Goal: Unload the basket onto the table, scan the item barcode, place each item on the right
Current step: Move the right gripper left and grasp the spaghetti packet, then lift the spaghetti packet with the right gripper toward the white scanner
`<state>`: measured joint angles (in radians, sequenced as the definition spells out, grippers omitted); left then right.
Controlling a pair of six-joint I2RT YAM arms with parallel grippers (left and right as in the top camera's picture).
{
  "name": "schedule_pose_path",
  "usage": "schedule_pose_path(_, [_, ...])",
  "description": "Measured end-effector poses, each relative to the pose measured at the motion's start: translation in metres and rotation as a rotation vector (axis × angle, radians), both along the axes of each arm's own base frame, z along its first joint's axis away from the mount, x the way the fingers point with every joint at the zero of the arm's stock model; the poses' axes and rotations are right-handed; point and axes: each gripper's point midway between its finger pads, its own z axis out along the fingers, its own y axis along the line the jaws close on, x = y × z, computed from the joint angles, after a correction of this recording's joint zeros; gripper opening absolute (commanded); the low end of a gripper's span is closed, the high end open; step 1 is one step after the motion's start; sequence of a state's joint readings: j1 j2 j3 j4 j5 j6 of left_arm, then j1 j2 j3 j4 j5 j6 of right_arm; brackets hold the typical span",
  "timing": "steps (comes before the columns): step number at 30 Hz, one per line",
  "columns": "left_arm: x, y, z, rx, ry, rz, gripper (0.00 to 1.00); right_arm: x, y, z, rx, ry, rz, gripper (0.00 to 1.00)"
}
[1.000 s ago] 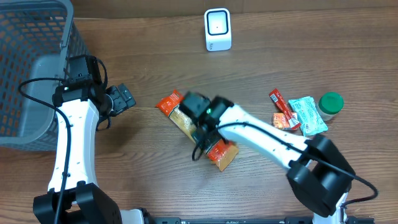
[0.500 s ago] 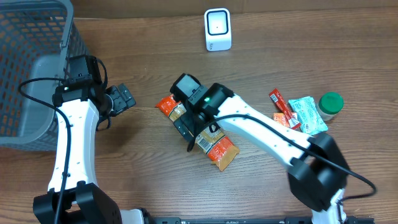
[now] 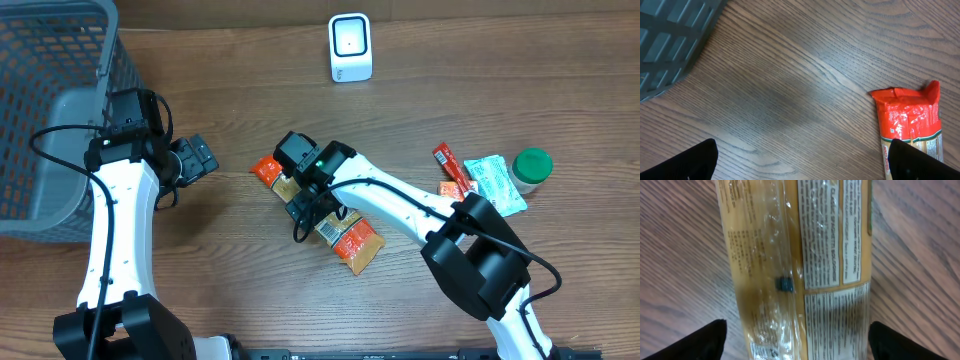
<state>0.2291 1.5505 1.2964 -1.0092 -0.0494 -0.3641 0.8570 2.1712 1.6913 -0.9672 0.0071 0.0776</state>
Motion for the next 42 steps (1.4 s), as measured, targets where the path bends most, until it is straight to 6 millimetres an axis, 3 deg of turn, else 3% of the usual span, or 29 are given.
schedule_pose_path(9, [0.0,0.0,0.0,0.0,0.0,0.0,1.0,0.0,-0.004,-0.01,-0.002,-0.001,-0.002,0.52])
schedule_pose_path(11, [0.0,0.0,0.0,0.0,0.0,0.0,1.0,0.001,-0.003,-0.01,-0.001,-0.002,0.005,0.36])
schedule_pose_path(12, [0.0,0.0,0.0,0.0,0.0,0.0,1.0,0.001,-0.003,-0.01,0.0,-0.002,0.002,0.33])
schedule_pose_path(26, [0.0,0.0,0.0,0.0,0.0,0.0,1.0,-0.001,-0.005,-0.008,-0.008,0.006,0.001,0.38])
schedule_pose_path(31, [0.0,0.0,0.0,0.0,0.0,0.0,1.0,0.0,-0.004,-0.006,-0.002,0.0,0.003,0.1])
schedule_pose_path(33, [0.0,0.0,0.0,0.0,0.0,0.0,1.0,0.001,-0.003,-0.002,0.005,-0.004,0.009,0.04])
schedule_pose_path(42, [0.0,0.0,0.0,0.0,0.0,0.0,1.0,-0.003,-0.007,0.011,-0.009,-0.006,0.055,0.04])
